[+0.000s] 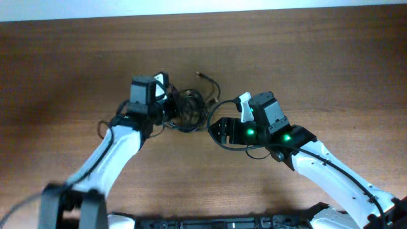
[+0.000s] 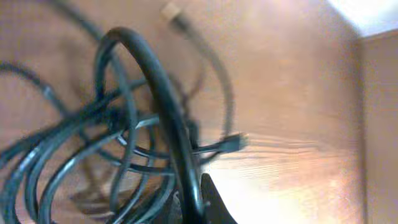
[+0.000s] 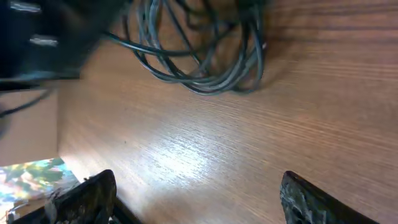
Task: Untangle cables
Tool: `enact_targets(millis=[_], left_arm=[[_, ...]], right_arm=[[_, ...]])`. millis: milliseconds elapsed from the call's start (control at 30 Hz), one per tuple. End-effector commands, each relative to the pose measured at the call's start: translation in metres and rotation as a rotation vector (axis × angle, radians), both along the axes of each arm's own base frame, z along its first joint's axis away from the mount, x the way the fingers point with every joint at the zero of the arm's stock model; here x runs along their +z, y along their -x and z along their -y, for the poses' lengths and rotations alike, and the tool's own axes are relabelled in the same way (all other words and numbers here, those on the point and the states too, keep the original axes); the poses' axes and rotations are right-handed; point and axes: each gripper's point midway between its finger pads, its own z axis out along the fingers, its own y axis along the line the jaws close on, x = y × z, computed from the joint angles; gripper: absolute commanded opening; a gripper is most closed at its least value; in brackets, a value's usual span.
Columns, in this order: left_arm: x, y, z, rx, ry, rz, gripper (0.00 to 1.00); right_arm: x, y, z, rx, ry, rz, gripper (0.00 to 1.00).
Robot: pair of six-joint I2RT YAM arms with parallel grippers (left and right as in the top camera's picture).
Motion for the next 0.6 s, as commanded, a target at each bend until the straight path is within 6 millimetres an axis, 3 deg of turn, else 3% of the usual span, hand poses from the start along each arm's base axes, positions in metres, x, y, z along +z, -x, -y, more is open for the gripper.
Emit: enact_targets(millis=[0, 100, 167, 267, 333, 433, 500, 567], left_arm=[[0.073, 0.004, 0.001, -0.065, -0.005, 0.247, 0.00], [0.110, 0.004, -0.013, -0.003, -0.024, 0.360, 0.00], [0.128, 0.006, -0.019, 0.026, -0.006, 0.404, 0.00], [0.144, 0.003, -0.030, 0.192, 0.097, 0.370, 0.00], [0.163, -0.004, -0.030, 0.251, 0.192, 0.395, 0.00], [0.183, -0.009, -0.030, 0.226, 0.180, 0.496, 0.00], [0.189, -0.011, -0.032, 0.225, 0.148, 0.534, 0.00], [0.193, -0.012, -0.032, 0.224, 0.154, 0.551, 0.00]], right_arm=[[0.002, -0.004, 0.001, -0.011, 0.009, 0.019, 0.88], [0.006, -0.008, -0.001, -0.011, -0.004, 0.041, 1.00], [0.010, -0.012, -0.003, -0.013, -0.015, 0.066, 1.00], [0.005, -0.041, 0.015, -0.094, 0.118, 0.209, 0.99], [0.000, -0.050, 0.008, -0.093, 0.112, 0.233, 0.99], [-0.035, -0.050, -0.028, -0.015, 0.112, 0.228, 0.99], [-0.067, -0.053, -0.037, 0.119, 0.195, 0.316, 0.99], [-0.075, -0.069, -0.048, 0.112, 0.165, 0.378, 0.95]])
